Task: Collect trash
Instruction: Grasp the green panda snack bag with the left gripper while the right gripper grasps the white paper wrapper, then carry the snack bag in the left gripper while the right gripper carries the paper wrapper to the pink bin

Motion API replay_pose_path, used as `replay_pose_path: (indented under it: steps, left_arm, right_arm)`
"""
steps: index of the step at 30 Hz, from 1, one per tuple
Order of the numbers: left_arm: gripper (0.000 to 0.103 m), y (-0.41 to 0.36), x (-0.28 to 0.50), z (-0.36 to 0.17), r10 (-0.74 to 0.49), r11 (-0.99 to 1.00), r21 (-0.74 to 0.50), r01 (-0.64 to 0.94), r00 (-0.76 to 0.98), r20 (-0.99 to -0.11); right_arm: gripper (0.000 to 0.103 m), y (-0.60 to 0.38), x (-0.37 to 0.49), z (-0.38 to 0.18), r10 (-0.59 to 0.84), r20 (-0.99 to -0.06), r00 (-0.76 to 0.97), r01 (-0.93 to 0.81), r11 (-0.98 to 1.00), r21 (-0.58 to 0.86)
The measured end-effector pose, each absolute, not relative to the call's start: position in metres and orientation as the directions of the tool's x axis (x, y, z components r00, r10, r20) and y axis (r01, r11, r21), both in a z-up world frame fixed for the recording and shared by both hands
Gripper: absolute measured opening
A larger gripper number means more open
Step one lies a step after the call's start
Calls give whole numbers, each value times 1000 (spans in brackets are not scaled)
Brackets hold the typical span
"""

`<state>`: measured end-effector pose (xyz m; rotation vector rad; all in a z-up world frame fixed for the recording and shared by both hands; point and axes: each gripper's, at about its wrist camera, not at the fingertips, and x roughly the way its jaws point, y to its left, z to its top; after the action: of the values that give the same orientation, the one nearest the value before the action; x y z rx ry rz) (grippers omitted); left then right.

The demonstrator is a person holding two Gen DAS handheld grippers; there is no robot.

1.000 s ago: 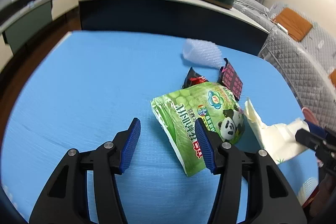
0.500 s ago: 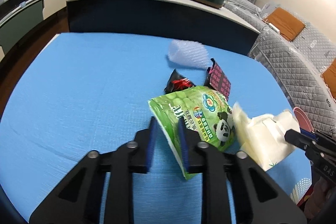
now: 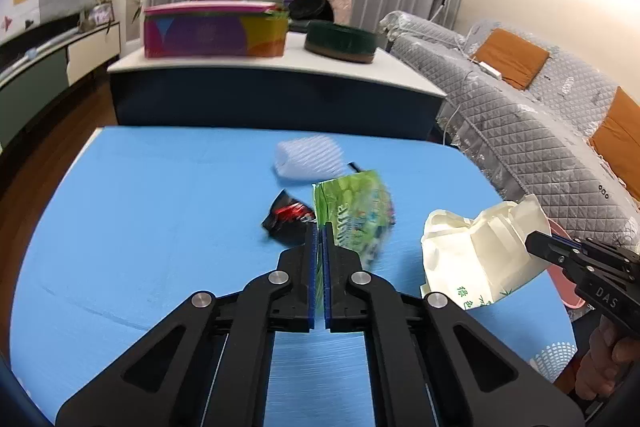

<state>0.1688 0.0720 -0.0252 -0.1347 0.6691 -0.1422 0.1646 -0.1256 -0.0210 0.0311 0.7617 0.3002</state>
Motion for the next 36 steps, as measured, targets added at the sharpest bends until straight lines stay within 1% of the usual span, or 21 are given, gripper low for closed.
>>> replay_pose_path:
  steps: [13, 26, 36]
  left_arm:
    - [0, 32, 155, -1, -158, 987, -84, 134, 806, -570]
    - [0, -4, 149, 19, -208, 977, -75, 198, 819, -535]
    - [0, -33, 148, 25, -255, 964, -75, 254, 814, -522]
  right_arm:
    - [6, -164, 151, 0, 207, -626, 752, -186, 978, 99]
    - [6, -198, 145, 10, 155, -598, 786, -119, 988, 100]
    - [6, -217, 143, 13, 118, -588, 800, -75, 992, 97]
